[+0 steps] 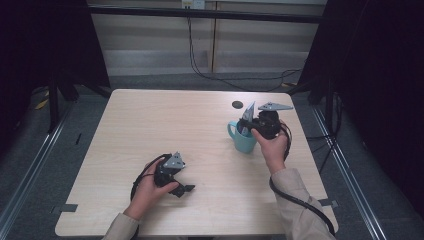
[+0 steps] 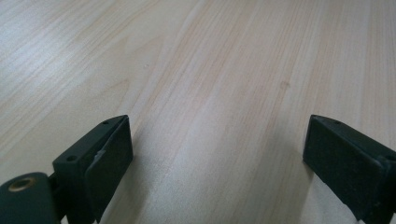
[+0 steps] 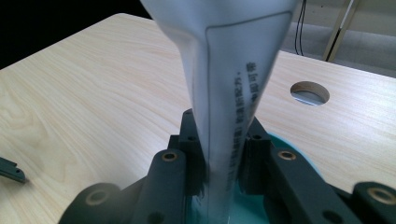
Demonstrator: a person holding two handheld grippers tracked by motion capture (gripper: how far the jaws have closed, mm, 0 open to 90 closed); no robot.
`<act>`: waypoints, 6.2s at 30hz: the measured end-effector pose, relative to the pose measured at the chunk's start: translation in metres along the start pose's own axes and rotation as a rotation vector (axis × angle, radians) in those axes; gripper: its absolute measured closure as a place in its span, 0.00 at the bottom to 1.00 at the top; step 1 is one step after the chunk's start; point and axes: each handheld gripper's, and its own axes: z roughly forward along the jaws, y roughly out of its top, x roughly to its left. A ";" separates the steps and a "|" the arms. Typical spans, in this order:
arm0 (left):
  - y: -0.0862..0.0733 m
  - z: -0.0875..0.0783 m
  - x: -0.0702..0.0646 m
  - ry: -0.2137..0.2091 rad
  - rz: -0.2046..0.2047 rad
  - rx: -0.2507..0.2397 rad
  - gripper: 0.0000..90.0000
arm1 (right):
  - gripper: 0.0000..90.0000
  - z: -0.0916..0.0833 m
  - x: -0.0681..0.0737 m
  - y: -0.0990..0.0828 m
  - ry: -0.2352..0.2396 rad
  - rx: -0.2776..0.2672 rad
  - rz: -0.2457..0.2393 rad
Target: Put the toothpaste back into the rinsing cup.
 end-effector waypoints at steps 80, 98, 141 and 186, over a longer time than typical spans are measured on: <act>0.000 0.001 0.001 -0.008 0.002 -0.004 0.08 | 0.44 -0.028 -0.027 -0.023 -0.088 0.032 0.002; 0.000 0.001 0.000 -0.007 -0.001 -0.005 0.08 | 0.30 -0.035 -0.033 -0.027 -0.116 0.071 0.011; 0.001 0.001 0.001 -0.010 0.007 -0.002 0.08 | 0.18 -0.065 -0.028 -0.065 -0.063 0.144 0.025; 0.001 0.001 0.001 -0.010 0.007 -0.002 0.08 | 0.17 -0.084 -0.005 -0.126 -0.027 0.219 -0.052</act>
